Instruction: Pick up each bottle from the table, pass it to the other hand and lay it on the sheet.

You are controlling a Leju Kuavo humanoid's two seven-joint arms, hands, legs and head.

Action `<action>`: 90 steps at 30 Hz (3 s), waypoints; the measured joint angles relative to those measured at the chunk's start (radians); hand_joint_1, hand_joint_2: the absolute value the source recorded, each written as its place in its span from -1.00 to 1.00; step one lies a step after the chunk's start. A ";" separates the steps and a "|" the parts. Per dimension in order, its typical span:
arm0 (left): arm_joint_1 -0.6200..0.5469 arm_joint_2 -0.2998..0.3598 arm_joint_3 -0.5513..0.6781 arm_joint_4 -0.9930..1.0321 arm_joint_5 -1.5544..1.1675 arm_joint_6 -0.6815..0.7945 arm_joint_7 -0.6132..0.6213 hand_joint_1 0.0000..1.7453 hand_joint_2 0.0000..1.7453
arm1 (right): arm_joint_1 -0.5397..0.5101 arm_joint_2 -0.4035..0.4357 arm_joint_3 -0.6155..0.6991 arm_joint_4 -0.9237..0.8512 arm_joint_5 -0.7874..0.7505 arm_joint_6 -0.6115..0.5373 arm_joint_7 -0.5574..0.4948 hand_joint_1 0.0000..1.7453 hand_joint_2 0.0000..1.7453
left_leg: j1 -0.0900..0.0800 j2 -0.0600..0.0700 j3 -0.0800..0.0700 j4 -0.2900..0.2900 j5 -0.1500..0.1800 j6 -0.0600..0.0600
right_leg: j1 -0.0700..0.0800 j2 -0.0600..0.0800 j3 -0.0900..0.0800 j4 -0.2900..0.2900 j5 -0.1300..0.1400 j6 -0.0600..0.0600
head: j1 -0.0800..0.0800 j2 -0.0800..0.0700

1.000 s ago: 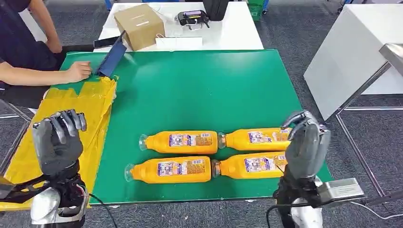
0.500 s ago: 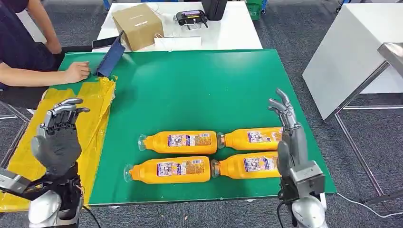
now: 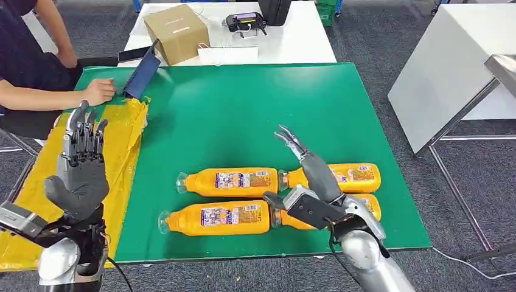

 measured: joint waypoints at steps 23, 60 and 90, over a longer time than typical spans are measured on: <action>-0.054 -0.001 -0.024 0.050 0.039 -0.045 0.031 -1.00 -1.00 | -0.101 -0.004 0.256 0.172 0.117 0.005 0.132 -1.00 1.00 | 0.000 0.000 0.000 0.000 0.000 0.000 | 0.000 0.000 0.000 0.000 0.000 0.000 | 0.000 0.000; -0.127 -0.005 -0.063 0.139 0.090 -0.076 0.047 -1.00 -1.00 | -0.276 0.068 0.502 0.537 0.110 0.125 0.225 -1.00 1.00 | 0.000 0.000 0.000 0.000 0.000 0.000 | 0.000 0.000 -0.001 0.000 0.000 0.000 | 0.000 0.000; -0.254 -0.013 -0.143 0.274 0.164 -0.043 0.067 -1.00 -1.00 | -0.489 0.083 0.890 0.758 0.325 0.295 0.167 1.00 1.00 | 0.000 0.005 0.011 0.000 -0.001 0.000 | 0.000 0.004 0.008 0.000 0.000 0.000 | 0.000 0.000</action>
